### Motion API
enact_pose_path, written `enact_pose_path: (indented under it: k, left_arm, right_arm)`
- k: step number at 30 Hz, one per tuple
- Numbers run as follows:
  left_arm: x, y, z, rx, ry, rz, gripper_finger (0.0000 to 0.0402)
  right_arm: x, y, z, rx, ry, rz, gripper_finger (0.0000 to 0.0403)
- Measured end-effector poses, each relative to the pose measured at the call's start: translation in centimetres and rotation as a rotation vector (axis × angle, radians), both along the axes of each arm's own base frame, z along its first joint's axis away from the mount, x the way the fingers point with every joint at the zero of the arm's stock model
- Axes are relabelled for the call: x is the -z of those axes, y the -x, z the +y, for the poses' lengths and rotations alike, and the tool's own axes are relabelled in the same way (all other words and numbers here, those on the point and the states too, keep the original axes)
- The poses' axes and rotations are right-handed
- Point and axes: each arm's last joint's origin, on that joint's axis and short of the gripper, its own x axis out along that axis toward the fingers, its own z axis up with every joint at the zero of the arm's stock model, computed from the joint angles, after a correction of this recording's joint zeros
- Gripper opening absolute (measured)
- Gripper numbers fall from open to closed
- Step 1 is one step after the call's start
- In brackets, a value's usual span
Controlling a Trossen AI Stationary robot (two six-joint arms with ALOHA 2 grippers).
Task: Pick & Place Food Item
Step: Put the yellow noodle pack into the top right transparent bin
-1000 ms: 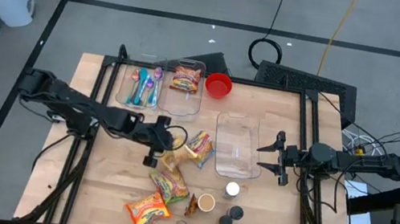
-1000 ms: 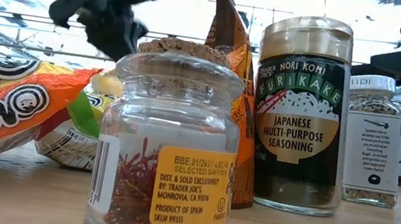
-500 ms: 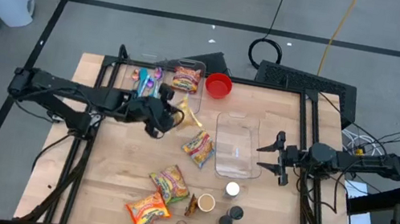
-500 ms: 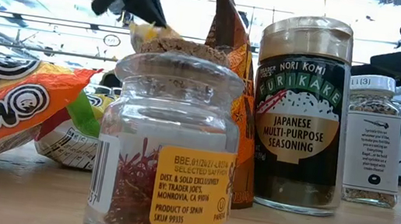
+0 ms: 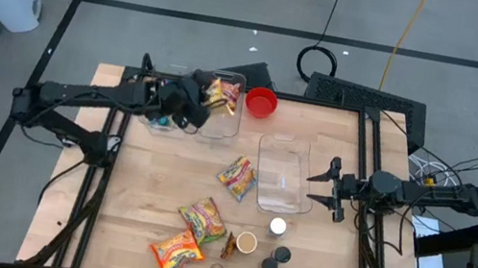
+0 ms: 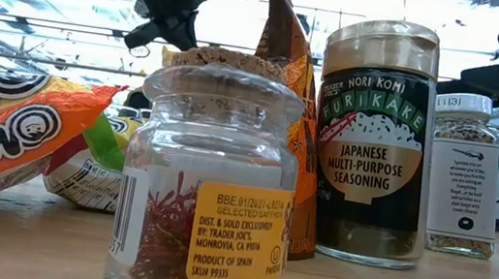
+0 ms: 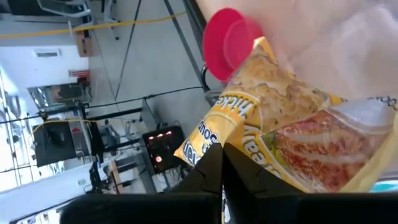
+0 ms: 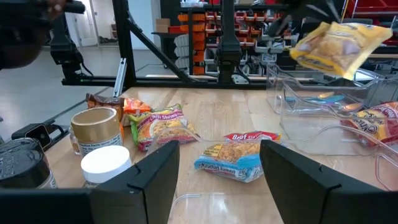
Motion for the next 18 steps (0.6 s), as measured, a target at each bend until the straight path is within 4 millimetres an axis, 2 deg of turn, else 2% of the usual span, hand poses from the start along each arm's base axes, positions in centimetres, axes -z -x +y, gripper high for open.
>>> enact_pose_path:
  k: [8, 18]
  left_arm:
    - [0.5, -0.2, 3.4, 0.064, -0.064, 0.038, 0.0004]
    - [4.1, -2.1, 8.4, 0.093, -0.09, 0.08, 0.0008]
  right_arm:
    - [0.0, 0.0, 0.0, 0.0, 0.0, 0.0, 0.0215]
    - [0.0, 0.0, 0.0, 0.0, 0.0, 0.0, 0.0217]
